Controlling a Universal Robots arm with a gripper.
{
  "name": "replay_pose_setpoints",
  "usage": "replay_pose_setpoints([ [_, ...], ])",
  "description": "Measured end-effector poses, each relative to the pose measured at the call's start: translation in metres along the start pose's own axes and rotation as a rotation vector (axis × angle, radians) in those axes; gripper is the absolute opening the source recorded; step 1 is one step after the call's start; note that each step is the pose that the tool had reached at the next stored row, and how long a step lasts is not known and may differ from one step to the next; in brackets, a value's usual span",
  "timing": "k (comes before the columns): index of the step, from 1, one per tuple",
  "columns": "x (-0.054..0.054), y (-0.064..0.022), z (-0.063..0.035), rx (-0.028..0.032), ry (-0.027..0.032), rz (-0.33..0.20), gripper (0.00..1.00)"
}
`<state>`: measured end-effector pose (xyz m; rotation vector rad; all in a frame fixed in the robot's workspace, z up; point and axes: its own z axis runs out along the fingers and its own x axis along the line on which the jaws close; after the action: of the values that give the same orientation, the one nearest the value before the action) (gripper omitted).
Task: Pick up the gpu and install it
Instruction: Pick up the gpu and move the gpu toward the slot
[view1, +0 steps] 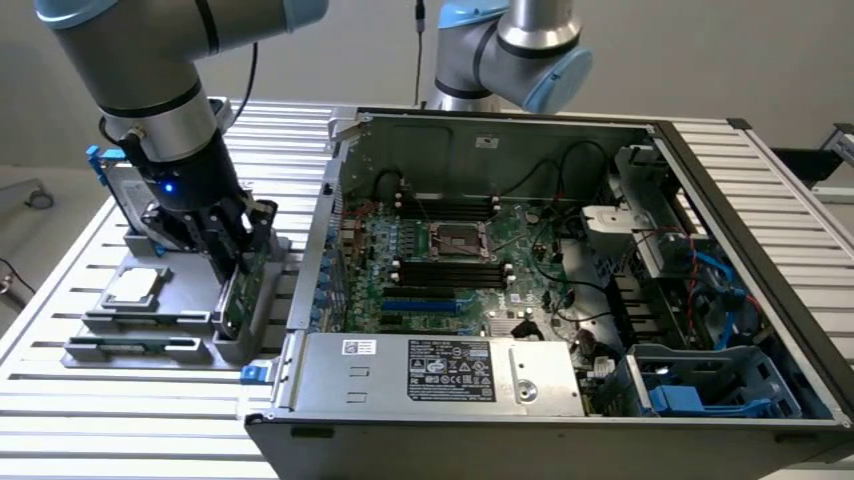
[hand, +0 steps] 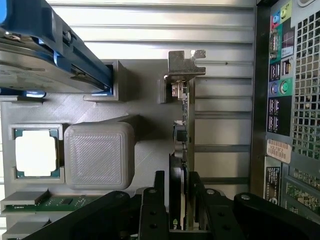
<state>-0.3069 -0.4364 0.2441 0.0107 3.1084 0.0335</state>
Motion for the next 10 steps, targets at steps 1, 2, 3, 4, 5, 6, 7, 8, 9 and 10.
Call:
replay_pose_setpoints([
  [1,0.0,0.0,0.0,0.0,0.0,0.0,0.33],
  [2,0.0,0.0,0.0,0.0,-0.0001,0.0,0.31],
  [3,0.0,0.0,0.0,0.0001,0.0,0.0,0.26],
  [4,0.0,0.0,0.0,0.0,0.0,0.0,0.26],
  [5,0.0,0.0,0.0,0.0,0.0,0.0,0.26],
  [6,0.0,0.0,0.0,0.0,0.0,0.0,0.26],
  [7,0.0,0.0,0.0,0.0,0.0,0.0,0.26],
  [8,0.0,0.0,0.0,0.0,0.0,0.0,0.26],
  [9,0.0,0.0,0.0,0.0,-0.0001,0.0,0.26],
  [10,0.0,0.0,0.0,0.0,0.0,0.0,0.26],
])
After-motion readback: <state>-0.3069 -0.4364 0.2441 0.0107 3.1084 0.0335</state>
